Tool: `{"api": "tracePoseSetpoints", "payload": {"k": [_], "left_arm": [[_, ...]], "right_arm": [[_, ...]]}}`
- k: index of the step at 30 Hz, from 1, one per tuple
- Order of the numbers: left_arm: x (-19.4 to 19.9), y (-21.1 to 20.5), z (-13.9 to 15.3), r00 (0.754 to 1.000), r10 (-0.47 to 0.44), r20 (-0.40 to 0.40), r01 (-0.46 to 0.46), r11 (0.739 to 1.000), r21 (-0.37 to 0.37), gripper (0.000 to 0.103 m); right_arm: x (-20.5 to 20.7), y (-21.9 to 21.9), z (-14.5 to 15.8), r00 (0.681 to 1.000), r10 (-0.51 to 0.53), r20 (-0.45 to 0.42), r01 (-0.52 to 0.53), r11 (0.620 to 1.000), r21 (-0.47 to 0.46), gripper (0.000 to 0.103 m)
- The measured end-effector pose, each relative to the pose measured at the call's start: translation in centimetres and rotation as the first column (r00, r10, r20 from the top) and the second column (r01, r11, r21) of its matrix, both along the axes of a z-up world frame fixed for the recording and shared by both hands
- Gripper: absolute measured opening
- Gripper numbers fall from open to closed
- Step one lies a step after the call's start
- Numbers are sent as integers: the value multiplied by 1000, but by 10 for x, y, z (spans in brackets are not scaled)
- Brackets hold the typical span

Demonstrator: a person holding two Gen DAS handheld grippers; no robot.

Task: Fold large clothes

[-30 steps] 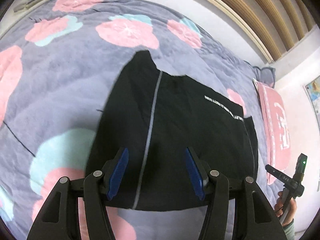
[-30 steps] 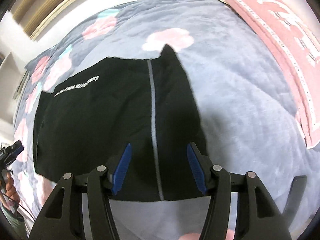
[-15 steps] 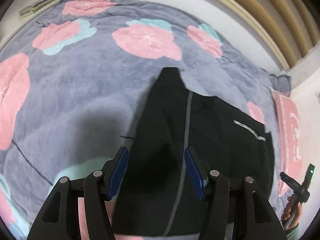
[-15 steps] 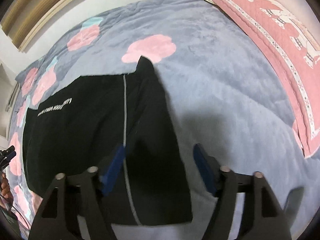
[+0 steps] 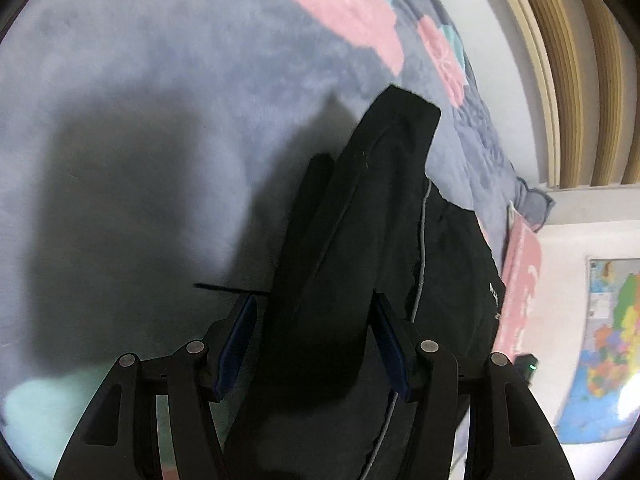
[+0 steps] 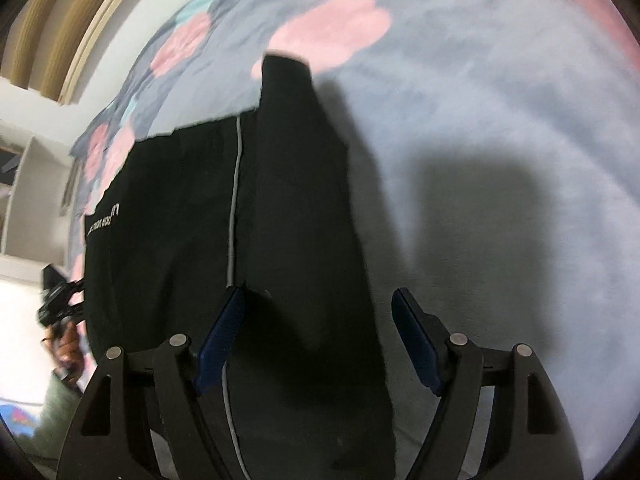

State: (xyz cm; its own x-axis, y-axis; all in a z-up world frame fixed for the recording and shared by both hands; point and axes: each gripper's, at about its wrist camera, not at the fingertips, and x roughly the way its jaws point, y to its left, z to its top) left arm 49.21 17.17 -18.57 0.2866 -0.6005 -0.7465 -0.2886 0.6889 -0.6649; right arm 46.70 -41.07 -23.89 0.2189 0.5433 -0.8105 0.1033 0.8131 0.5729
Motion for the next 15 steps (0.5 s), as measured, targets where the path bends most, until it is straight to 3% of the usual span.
{"api": "tracePoseSetpoints", "payload": {"k": [7,8,9,10,13,15], "left_arm": [[15,-20,-19,999,-36,-14,35,997,-64,67],[16,-22,-20,999,-39,-5,39,997,-62,64],[15,-25,-16,998,-53,16,54,997,-61,47],[13,-28,-10,996,-73,49,76,995,-62,37],[2,-30,3,990,-98,97,106,991,-79,32],[1,-29,-1,993,-89,78,97,989,-109,35]], "right_arm": [[23,-3,-36,997,-54,-64,65,979,191,78],[23,0,-37,997,-41,-59,52,977,209,65],[23,3,-36,999,-23,-48,33,973,229,57],[21,5,-32,999,-7,-34,15,971,240,55],[18,8,-24,999,36,-8,-33,973,227,54],[18,10,-28,998,54,-22,-48,973,228,61]]}}
